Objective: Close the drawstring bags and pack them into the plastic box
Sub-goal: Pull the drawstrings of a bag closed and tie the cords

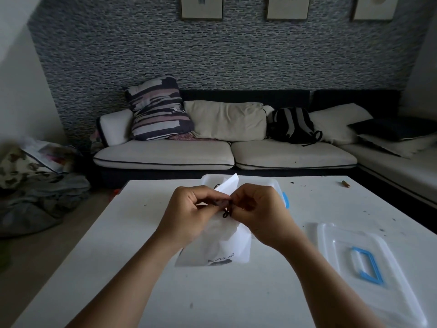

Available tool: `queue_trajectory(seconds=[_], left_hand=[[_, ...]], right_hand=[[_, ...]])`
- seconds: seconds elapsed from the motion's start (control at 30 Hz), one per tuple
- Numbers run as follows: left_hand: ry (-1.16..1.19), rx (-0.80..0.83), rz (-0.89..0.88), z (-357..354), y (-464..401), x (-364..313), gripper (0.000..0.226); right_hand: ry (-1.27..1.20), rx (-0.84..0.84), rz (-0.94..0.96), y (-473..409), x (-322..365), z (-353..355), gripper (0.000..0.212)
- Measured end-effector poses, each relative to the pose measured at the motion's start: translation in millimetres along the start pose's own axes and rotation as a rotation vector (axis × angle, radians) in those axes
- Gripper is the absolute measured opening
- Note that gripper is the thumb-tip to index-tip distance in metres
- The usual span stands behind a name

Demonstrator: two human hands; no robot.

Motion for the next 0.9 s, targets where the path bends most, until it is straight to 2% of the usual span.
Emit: queue_trajectory(seconds=[0.1,0.2,0.3,0.4,0.43,0.5,0.53,0.67,0.73,0.83,0.9], left_hand=[[-0.076,-0.024,-0.139,0.6,1.4,-7.2,0.032],[-0.058,-0.043,-0.144,-2.3,3.7,-9.7,0.028],[0.054,-0.104,-0.006,-3.1,3.0,-3.2,0.017],[0.249,-0.113,0.188,-5.5,6.0,2.0,0.006],[0.293,-0.099,0.235,-7.0,7.6,4.5,0.009],[0.298,-0.067,0.263,-9.8,9.6,5.8,0.009],[0.254,-0.061,0.233,-10.3,10.2,5.0,0.006],[0.034,-0.06,0.04,-13.6,11.2,2.0,0.024],[0.0,-0.07,0.001,-15.6,11.9,-0.7,0.026],[0.035,-0.101,0.016,-14.5,9.0,-3.2,0.021],[0.135,-0.09,0.099,-14.3,8.6,-4.3,0.012]], right_hand=[[0.007,-0.066,0.011,-0.4,3.3,-1.9,0.012],[-0.035,-0.111,0.0,-2.1,7.6,0.2,0.023],[-0.299,-0.05,-0.122,-4.3,4.6,3.3,0.022],[-0.538,0.113,-0.313,-2.4,-1.6,1.9,0.018],[-0.565,0.162,-0.359,-1.0,-3.3,0.2,0.019],[-0.494,0.207,-0.377,1.3,-5.0,-1.3,0.021],[-0.398,0.2,-0.345,1.6,-4.1,-0.4,0.02],[0.057,0.116,-0.147,-2.9,3.1,9.0,0.012],[0.122,0.13,-0.134,-4.6,2.3,11.9,0.011],[-0.191,0.231,-0.291,-2.3,-4.6,13.1,0.007],[-0.394,0.324,-0.393,2.3,-5.6,11.9,0.007]])
Point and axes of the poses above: each hand's wrist, its own y-axis away from the middle knuckle, its own z-axis out of the back of the hand, x = y × z, the point moved 6 cm from there along -y, towards the middle knuckle, and after that the axes turned 15 degrees about -x, right-handed, at the moved point
